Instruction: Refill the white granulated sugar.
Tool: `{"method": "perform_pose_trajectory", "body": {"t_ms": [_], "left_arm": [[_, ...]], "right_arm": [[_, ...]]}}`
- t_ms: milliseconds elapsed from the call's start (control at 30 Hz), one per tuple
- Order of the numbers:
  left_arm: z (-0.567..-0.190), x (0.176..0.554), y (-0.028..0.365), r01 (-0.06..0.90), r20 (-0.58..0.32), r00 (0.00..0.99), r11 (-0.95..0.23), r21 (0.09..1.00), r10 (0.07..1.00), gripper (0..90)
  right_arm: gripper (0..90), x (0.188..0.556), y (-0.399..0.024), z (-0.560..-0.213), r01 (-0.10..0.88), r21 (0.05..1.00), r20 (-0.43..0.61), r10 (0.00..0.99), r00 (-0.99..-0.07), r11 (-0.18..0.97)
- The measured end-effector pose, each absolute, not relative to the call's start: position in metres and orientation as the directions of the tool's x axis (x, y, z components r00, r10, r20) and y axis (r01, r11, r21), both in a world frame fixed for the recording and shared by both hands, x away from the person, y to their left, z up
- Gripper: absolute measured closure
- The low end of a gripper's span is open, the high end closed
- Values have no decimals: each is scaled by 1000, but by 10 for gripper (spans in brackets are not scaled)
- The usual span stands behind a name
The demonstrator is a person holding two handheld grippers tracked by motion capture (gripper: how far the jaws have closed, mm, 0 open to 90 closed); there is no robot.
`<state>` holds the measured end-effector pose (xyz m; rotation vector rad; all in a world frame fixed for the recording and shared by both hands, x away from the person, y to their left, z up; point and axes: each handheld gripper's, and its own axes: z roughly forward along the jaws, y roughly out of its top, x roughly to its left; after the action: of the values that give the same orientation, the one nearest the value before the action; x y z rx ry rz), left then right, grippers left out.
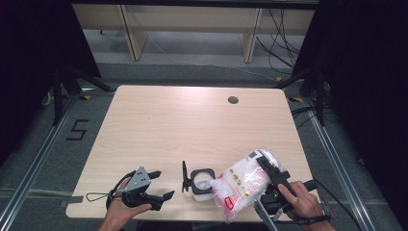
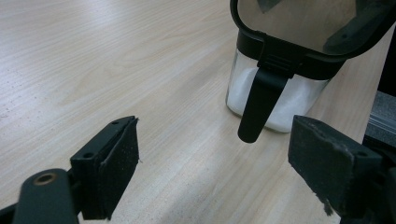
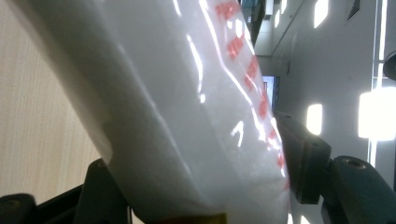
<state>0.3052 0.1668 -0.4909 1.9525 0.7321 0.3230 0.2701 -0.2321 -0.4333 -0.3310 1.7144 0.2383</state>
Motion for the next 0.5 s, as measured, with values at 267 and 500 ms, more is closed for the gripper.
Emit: {"method": "perform_pose_trajectory", "body": {"t_ms": [267, 500], "left_arm": [[-492, 305, 167, 362, -96, 780, -322, 875, 618, 158], [-491, 307, 168, 338, -69, 793, -343, 877, 606, 158]], "right_arm": [[407, 270, -233, -433, -345, -12, -985, -70, -157, 938], [407, 272, -234, -430, -358, -40, -986, -94, -134, 933]]}}
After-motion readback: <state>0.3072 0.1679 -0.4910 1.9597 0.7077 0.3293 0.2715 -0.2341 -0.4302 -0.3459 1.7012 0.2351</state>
